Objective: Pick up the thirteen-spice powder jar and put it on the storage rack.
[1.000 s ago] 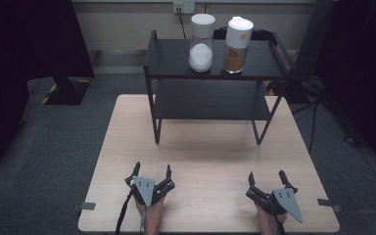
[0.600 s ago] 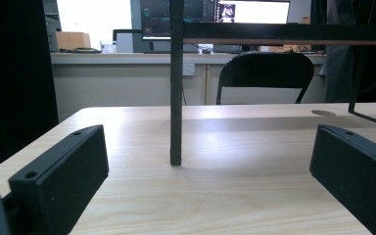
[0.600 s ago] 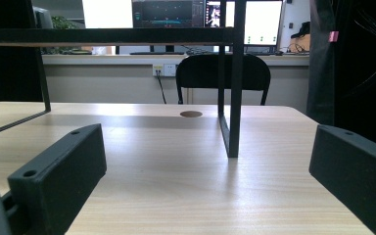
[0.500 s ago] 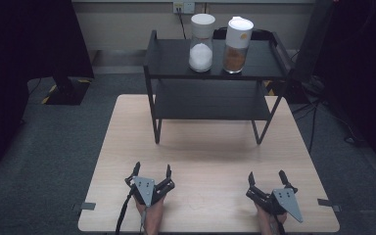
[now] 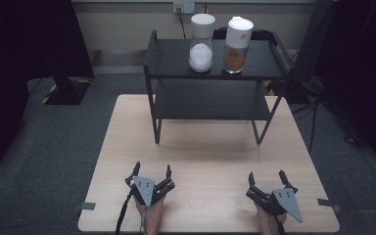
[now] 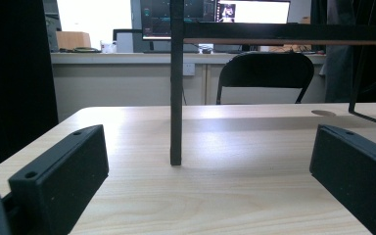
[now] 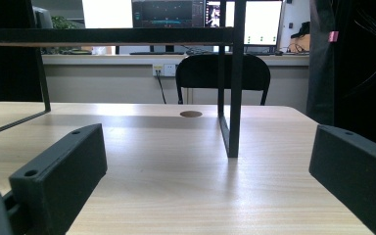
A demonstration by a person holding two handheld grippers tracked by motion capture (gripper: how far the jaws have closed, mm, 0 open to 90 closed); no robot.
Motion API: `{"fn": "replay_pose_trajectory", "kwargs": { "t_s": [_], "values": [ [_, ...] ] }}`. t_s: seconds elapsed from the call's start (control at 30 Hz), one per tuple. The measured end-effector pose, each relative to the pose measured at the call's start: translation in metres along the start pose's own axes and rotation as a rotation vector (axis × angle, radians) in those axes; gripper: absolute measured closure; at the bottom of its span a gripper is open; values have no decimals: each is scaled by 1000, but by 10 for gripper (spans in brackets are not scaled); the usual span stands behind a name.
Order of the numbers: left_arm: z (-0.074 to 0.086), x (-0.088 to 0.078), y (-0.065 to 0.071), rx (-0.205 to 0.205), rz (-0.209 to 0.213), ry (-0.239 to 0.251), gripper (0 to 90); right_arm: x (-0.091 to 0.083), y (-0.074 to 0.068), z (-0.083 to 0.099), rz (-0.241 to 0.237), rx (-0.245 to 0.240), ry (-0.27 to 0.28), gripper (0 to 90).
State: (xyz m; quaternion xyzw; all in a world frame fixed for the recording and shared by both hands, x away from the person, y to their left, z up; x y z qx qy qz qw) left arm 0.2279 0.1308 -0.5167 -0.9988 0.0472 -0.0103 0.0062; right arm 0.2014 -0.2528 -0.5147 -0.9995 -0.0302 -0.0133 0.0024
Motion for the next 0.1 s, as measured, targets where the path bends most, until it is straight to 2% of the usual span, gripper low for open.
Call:
{"fn": "replay_pose_trajectory", "kwargs": {
  "t_s": [0.1],
  "values": [
    [0, 0, 0, 0, 0, 0, 4, 0, 0, 0, 0, 0, 0, 0]
  ]
}}
Point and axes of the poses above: each handheld gripper's, and its own axes: x roughly forward along the jaws, z roughly out of its underside, y roughly to its right, the point moved 5 cm from there along x, roughly forward along the jaws, and after that the axes turned 1 degree about x, right-handed, at the moved point
